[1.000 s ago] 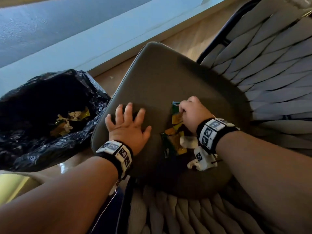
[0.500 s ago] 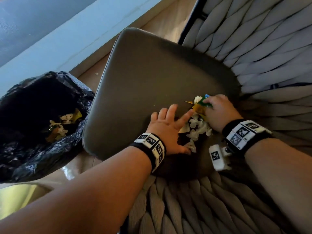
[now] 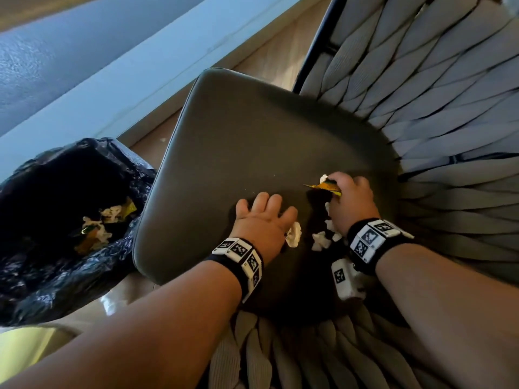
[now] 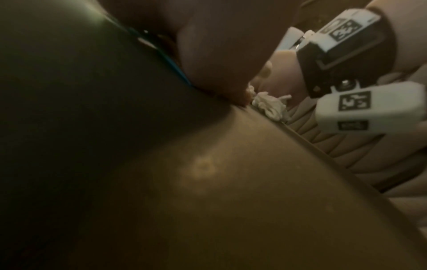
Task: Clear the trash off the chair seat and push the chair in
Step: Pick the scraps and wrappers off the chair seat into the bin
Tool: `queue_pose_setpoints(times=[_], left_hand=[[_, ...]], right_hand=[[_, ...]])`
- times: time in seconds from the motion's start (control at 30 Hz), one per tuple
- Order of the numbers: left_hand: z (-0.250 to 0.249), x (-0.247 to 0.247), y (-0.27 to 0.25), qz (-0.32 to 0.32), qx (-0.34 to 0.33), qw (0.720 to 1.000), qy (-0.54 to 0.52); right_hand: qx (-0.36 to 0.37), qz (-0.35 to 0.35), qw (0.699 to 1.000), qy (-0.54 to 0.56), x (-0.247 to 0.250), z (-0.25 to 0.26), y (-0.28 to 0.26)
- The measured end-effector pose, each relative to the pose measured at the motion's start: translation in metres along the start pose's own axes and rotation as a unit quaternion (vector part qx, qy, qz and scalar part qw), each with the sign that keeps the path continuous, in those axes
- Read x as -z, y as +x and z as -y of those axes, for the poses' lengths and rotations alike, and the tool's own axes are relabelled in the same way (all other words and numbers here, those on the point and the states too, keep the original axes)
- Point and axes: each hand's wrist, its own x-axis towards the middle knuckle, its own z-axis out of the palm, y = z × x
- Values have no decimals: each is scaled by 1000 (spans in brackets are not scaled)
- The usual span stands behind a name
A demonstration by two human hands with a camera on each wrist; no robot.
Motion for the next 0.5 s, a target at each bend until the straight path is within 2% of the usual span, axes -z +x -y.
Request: queue_pose_setpoints(times=[0.17,0.3,0.37,0.43,0.5], left_hand=[[7,10,-3,-36,-11,999,-7],[16,23,-5,-58,15,983,-171],[24,29,-12,-92,36,958,-269],[34,33,-24,-171,63,922,-342],[45,37,-35,-266,106,869,-404]], right_hand=[[23,-37,997,66,29,0,3],[12,-114,987,115,53,2,2],[3,-134,982,135,61,6,2],[4,-144,978,151,66,15,0],[15,-150,971,184,69,31,-3]])
